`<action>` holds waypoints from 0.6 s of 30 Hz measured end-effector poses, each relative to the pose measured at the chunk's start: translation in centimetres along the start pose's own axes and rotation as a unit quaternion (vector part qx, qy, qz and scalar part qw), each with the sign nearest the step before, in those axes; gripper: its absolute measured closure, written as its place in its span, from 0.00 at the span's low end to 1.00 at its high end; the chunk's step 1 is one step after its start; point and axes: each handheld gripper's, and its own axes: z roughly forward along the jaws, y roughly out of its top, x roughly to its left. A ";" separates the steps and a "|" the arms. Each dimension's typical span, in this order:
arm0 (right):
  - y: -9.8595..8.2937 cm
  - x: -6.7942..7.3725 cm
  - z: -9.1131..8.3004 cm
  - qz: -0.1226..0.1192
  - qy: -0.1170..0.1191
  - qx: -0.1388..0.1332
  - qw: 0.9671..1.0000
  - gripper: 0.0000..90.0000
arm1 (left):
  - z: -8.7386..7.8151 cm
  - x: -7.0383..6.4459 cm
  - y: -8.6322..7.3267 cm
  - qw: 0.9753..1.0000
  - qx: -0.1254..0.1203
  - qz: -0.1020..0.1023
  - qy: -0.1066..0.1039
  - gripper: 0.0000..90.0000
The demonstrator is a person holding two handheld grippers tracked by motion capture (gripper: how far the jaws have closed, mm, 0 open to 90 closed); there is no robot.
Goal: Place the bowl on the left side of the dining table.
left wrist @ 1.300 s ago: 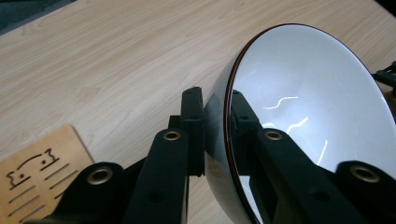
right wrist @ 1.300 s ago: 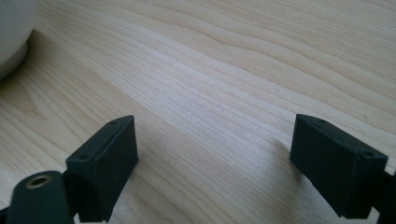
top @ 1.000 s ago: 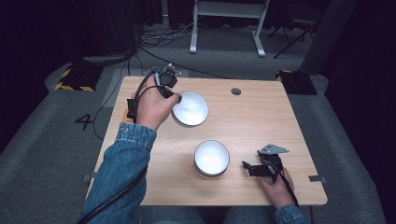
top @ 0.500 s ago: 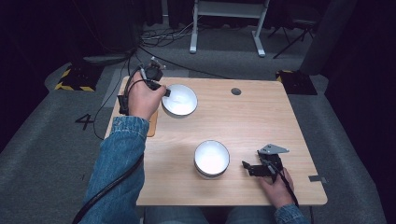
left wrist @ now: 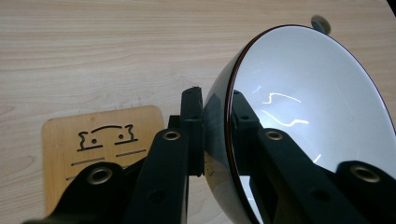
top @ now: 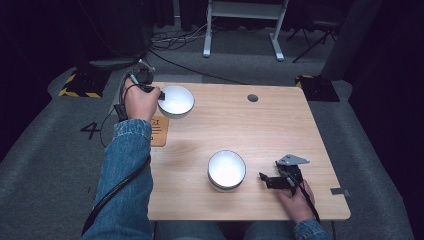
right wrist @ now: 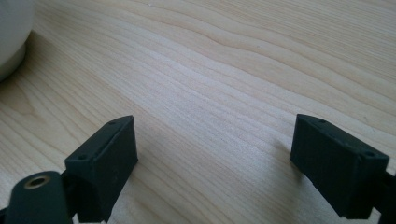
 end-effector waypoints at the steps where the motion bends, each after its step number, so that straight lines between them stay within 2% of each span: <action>1: 0.0 0.0 0.0 0.003 0.000 0.001 1.000 0.16 | 0.1 0.4 -0.1 1.000 -0.002 -0.006 -0.004 0.89; 3: 0.0 0.0 0.0 0.000 0.000 0.000 1.000 0.16 | 0.3 0.9 -0.1 1.000 -0.003 -0.018 -0.011 0.89; 5: 0.0 0.0 0.0 0.002 0.000 0.001 1.000 0.16 | 0.4 1.4 -0.2 1.000 -0.005 -0.017 -0.007 0.89; 7: 0.0 0.0 0.0 0.000 0.000 0.000 1.000 0.16 | 0.5 1.9 -0.2 1.000 -0.005 -0.025 0.000 0.89; 10: 0.0 0.0 0.0 0.000 0.000 0.000 1.000 0.16 | 0.9 2.7 -0.5 0.999 -0.005 -0.041 0.000 0.89; 14: 0.0 0.0 0.0 0.000 0.000 0.000 1.000 0.16 | 1.4 3.7 -0.9 0.998 -0.008 -0.059 -0.009 0.89; 18: 0.0 0.0 0.0 0.000 0.000 0.000 1.000 0.16 | 1.7 4.5 -1.2 0.998 -0.005 -0.058 0.004 0.89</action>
